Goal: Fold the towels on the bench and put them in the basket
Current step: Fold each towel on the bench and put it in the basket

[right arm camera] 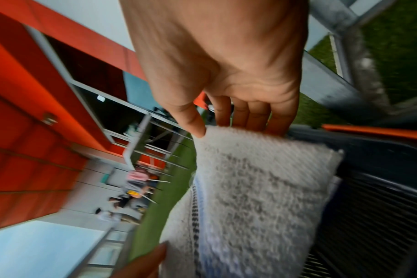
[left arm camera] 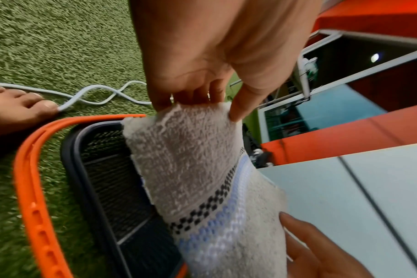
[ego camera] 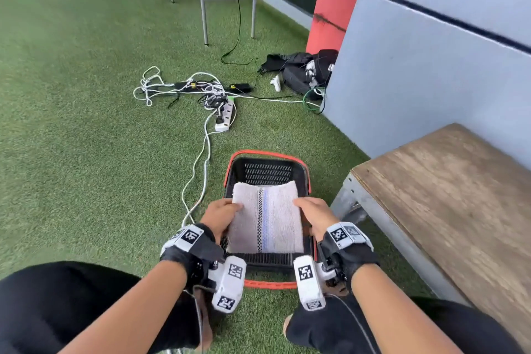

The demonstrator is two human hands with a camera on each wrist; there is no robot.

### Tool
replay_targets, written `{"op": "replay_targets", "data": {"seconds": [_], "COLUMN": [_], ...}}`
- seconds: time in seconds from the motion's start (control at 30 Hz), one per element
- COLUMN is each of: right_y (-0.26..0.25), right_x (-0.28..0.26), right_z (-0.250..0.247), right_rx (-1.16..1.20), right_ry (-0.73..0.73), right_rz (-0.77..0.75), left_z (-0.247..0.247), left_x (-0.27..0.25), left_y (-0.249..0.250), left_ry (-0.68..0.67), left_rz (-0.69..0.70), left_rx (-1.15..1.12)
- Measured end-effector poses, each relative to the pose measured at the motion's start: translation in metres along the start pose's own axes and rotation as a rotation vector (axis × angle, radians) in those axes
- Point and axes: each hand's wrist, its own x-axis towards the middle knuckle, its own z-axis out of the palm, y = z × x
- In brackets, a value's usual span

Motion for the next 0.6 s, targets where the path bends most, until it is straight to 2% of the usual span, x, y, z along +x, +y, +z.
{"op": "replay_targets", "data": {"seconds": [0.17,0.3,0.4,0.6], "right_y": [0.037,0.043,0.048,0.053], "right_x": [0.102,0.165,0.217,0.281], "right_z": [0.028,0.041,0.050,0.060], "right_rx": [-0.166,-0.268,-0.281,-0.345], "right_ry": [0.045,0.081,0.125,0.170], "right_rz": [0.097,0.092,0.095,0.064], "left_z": [0.019,0.033,0.042,0.058], "left_x": [0.093,0.157,0.204,0.265], "left_y": [-0.036,-0.044,-0.050,-0.060], "left_ry": [0.019,0.037,0.080,0.141], "left_rz": [-0.062,-0.055,-0.063,-0.018], "left_rx": [0.226,0.416,0.422,0.445]}}
